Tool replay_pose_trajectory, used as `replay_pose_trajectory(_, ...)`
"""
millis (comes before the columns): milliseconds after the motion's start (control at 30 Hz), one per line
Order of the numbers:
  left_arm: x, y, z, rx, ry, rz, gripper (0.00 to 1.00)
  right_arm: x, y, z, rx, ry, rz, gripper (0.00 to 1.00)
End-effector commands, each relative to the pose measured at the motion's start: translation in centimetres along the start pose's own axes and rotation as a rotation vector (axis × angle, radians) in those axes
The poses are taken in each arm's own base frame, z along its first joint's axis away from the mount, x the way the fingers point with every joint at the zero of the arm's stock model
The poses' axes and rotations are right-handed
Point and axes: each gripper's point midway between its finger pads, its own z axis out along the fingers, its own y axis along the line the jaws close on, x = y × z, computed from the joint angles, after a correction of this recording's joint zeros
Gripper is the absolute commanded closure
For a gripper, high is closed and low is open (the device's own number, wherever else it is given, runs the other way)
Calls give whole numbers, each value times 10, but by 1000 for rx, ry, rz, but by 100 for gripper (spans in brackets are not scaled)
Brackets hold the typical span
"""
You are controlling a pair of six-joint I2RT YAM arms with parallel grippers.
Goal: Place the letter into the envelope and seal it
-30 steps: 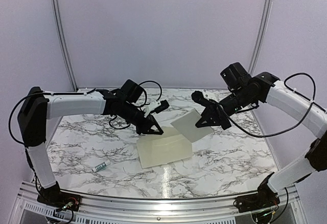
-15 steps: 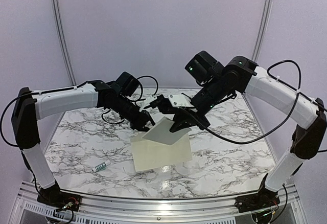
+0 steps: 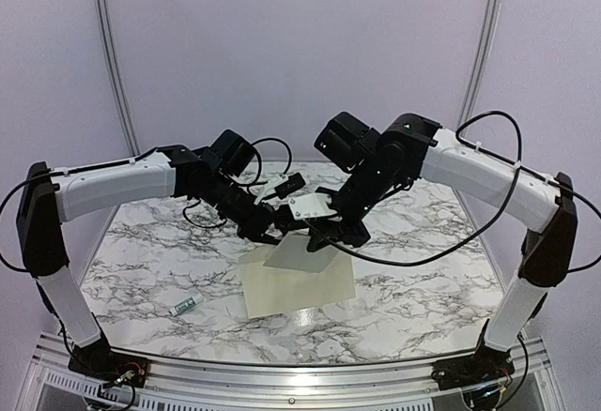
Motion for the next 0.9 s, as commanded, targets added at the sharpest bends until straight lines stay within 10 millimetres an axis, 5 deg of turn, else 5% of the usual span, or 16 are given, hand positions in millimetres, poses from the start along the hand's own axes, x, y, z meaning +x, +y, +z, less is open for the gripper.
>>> replay_pose_trajectory(0,2,-19,-1,48,10,4,100,-10,-7,-11,55,2,-16,100)
replay_pose_trajectory(600,8,-20,15,76,42,-3,100,-28,10,-23,73,-39,-76,100)
replay_pose_trajectory(867,9,-12,20,64,53,-11,100,-15,5,-21,113,20,-77,100)
